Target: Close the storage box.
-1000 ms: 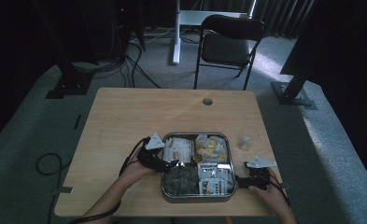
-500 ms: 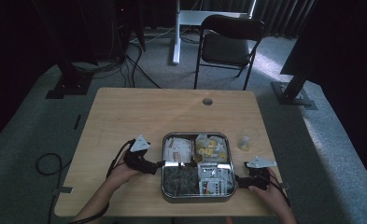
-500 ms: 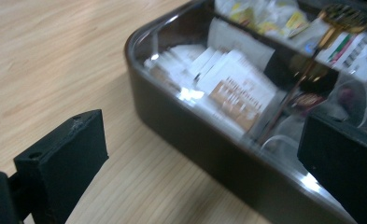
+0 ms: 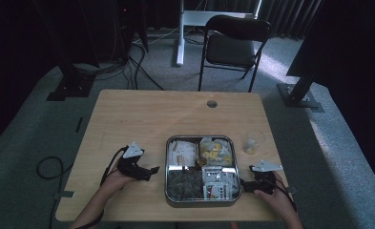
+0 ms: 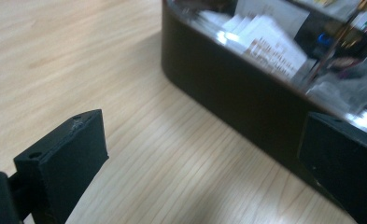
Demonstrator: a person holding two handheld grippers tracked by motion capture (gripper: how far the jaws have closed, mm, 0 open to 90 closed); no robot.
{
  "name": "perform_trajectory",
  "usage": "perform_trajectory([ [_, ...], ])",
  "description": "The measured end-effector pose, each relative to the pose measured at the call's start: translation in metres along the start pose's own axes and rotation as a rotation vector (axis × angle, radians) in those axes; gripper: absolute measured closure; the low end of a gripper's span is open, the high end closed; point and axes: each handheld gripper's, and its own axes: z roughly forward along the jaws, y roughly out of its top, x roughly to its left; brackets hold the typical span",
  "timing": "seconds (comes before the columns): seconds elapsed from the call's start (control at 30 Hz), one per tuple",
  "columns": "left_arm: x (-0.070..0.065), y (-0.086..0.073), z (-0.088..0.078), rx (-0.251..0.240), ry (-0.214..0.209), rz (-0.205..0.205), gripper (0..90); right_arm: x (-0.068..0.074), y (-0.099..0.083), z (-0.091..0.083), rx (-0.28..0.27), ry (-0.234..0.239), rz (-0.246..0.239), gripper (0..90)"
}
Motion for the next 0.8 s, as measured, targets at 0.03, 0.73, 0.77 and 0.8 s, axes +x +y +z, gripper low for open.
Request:
perform_trajectory([
  [0.03, 0.001, -0.002, -0.001, 0.001, -0.002, -0.001, 1.6, 0.000, 0.000, 0.000, 0.000, 0.000, 0.000, 20.2],
  [0.73, 0.005, -0.039, -0.022, 0.037, 0.030, 0.009, 1.6, 0.000, 0.000, 0.000, 0.000, 0.000, 0.000, 20.2],
  [0.77, 0.004, -0.039, -0.022, 0.045, 0.033, 0.017, 1.6, 0.000, 0.000, 0.000, 0.000, 0.000, 0.000, 20.2],
  [0.8, 0.003, -0.040, -0.022, 0.049, 0.036, 0.027, 1.6, 0.000, 0.000, 0.000, 0.000, 0.000, 0.000, 20.2],
])
